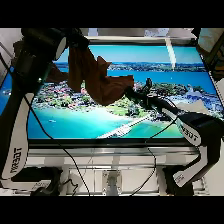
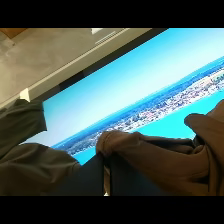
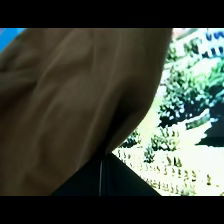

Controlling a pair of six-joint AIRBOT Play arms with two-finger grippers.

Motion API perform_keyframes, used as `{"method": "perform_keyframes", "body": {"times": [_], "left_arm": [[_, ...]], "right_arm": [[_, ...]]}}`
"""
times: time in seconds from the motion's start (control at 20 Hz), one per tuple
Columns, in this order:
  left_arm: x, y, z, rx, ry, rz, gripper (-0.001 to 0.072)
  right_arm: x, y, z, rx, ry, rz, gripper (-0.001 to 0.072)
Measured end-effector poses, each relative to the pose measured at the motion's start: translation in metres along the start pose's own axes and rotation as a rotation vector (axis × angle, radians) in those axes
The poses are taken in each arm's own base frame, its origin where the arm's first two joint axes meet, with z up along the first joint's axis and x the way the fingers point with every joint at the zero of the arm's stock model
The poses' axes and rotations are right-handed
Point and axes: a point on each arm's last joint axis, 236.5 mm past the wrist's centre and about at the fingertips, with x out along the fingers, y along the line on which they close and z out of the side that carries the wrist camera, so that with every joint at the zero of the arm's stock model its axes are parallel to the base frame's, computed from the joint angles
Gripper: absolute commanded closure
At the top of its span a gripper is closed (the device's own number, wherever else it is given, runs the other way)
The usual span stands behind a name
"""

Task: Fold the shirts.

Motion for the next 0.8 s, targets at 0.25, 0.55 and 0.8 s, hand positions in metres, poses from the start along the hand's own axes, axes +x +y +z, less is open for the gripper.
{"method": "perform_keyframes", "body": {"times": [0.25,0.55,0.8], "left_arm": [[-0.003,0.01,0.001,0.012,-0.005,0.035,0.0688],[-0.06,0.048,0.024,-0.032,-0.109,0.089,0.0688],[-0.158,0.058,0.051,-0.127,-0.281,0.013,0.0689]], "right_arm": [[-0.058,0.046,0.061,-0.205,-0.141,0.052,0.0687],[-0.219,0.117,0.154,-0.43,-0.431,0.145,0.0687],[-0.379,0.173,0.161,-0.626,-0.661,0.202,0.0688]]}}
